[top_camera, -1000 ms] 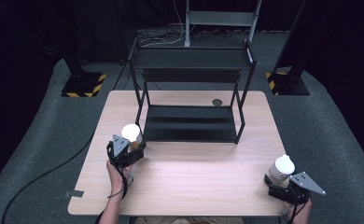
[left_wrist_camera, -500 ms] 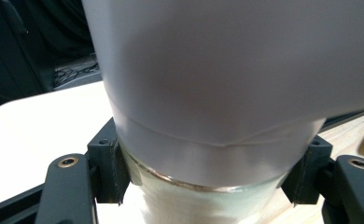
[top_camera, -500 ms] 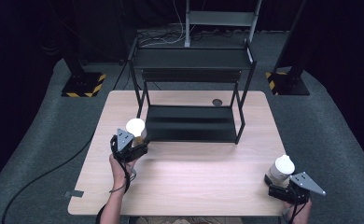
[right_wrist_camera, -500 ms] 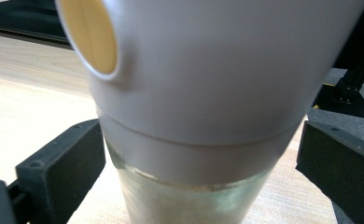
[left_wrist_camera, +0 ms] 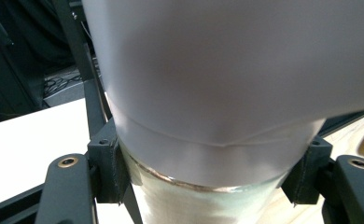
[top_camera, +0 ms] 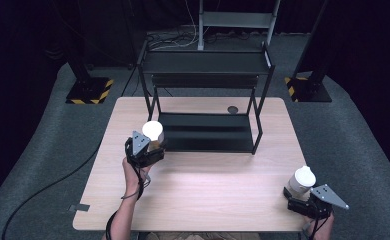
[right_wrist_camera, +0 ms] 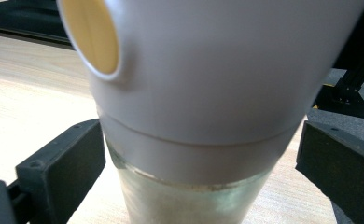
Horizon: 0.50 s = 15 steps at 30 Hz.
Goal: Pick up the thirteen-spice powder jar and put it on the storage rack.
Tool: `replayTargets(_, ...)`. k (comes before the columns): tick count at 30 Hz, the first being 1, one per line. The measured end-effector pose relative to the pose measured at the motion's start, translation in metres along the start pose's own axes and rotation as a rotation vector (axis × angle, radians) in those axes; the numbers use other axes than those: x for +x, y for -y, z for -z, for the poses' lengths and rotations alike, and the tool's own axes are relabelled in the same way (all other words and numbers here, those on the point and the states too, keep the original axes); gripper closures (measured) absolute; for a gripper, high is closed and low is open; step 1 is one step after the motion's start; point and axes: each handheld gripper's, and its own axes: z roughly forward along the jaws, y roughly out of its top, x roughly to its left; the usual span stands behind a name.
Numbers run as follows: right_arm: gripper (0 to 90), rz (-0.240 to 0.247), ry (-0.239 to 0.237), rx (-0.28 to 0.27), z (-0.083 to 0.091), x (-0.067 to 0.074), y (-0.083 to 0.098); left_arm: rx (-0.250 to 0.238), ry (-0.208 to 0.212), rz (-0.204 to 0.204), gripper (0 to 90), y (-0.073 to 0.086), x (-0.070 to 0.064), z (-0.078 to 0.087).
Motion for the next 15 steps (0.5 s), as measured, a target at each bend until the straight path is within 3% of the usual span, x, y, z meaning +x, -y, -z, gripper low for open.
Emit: replayTargets(15,0.2,-0.004,0.001,-0.002,0.0,0.0,0.0,-0.001,0.02,-0.015,30.8,-0.017,0.004,-0.01)
